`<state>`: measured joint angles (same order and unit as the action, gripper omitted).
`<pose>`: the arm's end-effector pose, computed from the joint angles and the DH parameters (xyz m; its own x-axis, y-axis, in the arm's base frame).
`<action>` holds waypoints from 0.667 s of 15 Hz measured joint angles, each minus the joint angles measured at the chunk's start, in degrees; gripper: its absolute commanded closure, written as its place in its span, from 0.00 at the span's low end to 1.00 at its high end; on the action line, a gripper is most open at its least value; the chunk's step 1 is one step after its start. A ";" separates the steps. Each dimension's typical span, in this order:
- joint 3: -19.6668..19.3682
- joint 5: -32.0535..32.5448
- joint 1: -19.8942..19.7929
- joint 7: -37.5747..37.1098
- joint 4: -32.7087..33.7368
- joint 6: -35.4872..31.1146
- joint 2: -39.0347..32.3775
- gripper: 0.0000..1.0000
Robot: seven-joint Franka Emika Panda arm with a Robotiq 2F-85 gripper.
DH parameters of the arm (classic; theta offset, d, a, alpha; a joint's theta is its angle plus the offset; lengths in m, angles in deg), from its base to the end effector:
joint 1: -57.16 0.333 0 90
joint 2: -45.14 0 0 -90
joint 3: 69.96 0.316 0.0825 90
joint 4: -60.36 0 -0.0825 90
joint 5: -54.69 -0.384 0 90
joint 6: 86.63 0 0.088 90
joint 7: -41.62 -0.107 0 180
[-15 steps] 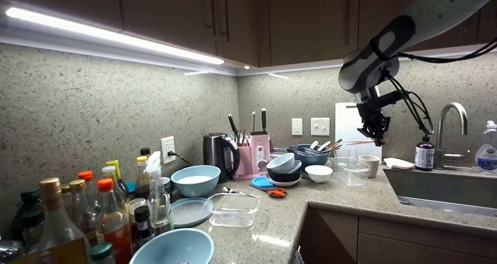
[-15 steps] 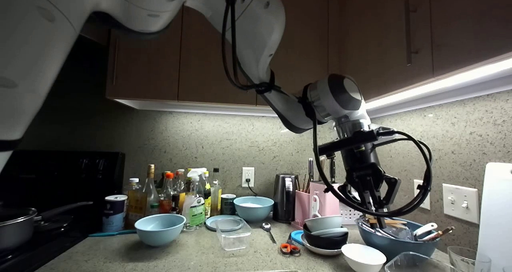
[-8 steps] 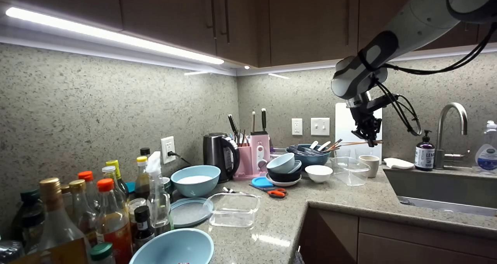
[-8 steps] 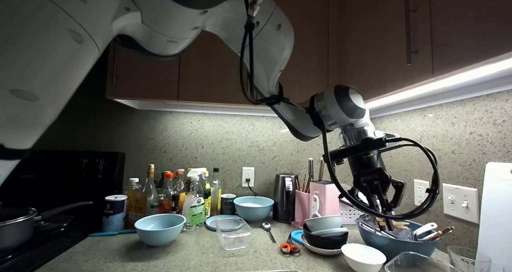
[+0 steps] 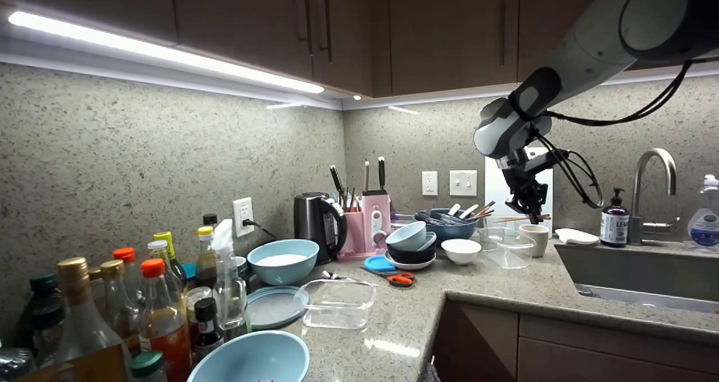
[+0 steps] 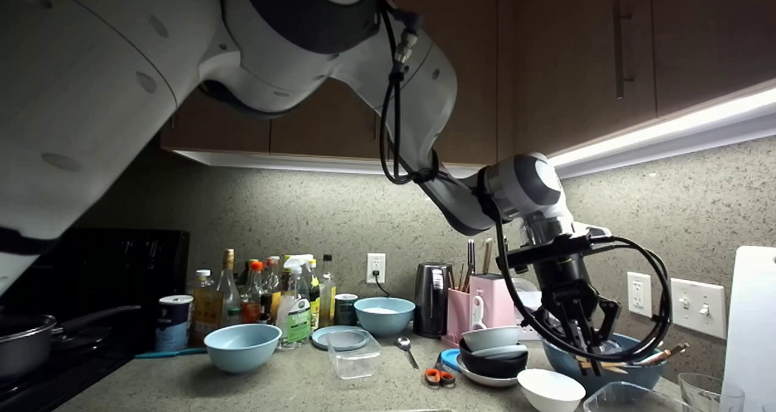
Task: Move the chopsticks to the glass bowl on the far right.
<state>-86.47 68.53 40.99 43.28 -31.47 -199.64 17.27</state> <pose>0.5693 -0.3549 0.3537 0.9003 -0.4153 -0.1305 -0.3546 -0.8736 0.3333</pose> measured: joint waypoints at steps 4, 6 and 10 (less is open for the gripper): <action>0.26 0.00 -1.15 0.01 5.67 0.74 -6.31 0.92; 0.36 0.00 -1.68 0.08 8.88 1.61 -9.11 0.92; 0.58 0.01 -2.64 0.97 15.66 4.28 -14.02 0.92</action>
<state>-85.89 68.54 38.35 44.25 -15.81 -195.37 3.25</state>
